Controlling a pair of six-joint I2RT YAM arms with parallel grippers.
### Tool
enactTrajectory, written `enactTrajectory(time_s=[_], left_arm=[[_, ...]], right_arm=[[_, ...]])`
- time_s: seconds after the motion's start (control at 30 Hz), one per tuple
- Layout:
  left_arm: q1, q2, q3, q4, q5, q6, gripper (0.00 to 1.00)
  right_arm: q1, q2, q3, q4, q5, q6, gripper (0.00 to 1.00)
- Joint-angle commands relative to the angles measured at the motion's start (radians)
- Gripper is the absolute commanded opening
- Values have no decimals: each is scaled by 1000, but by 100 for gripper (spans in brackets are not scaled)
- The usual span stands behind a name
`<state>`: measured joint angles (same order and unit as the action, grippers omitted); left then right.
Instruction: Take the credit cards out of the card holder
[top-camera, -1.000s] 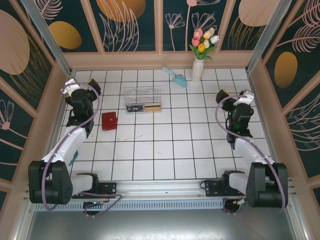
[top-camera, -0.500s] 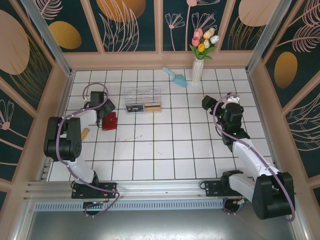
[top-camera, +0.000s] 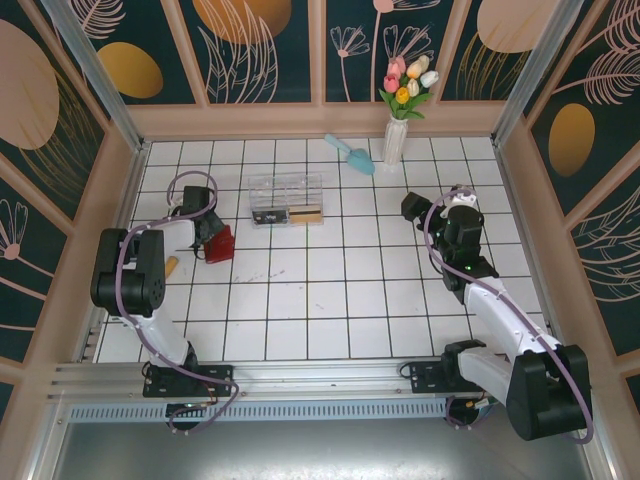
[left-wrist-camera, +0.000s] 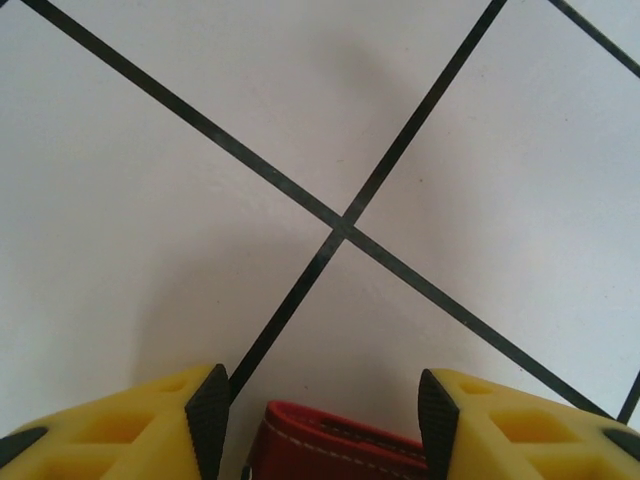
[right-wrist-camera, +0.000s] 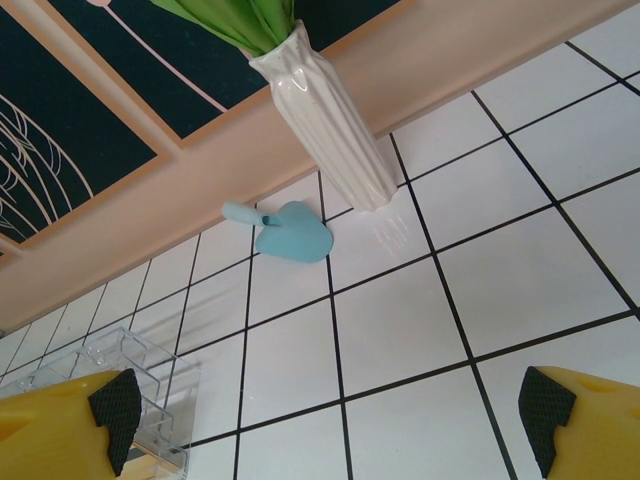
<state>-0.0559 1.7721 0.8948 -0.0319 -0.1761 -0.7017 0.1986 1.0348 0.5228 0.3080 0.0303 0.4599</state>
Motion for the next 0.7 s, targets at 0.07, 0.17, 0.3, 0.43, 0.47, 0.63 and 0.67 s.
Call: enactTrajectory(time_s=[0.07,0.17,0.3,0.43,0.47,0.63,0.67], left_arm=[[-69,-104,-131,-19,79,-66,53],[-126,-161,-195,10,78,-104,53],[-182,-236,-309,75,123,-225,47],[-280,-300,-408,152,143,-354,48],[-307,-310,-419,162,141,-381,49],[-331,-404,-427,92,75,-369,57],[-331,-431,-425,55,44,-352,62]], right_arm=[[14,-4,18,3,22,23,99],[21,-4,14,2,24,25,99],[34,-11,12,-16,31,27,99],[50,-31,5,-28,28,26,99],[57,-34,6,-31,24,25,99],[119,-35,26,-85,22,11,99],[139,-35,28,-94,32,6,99]])
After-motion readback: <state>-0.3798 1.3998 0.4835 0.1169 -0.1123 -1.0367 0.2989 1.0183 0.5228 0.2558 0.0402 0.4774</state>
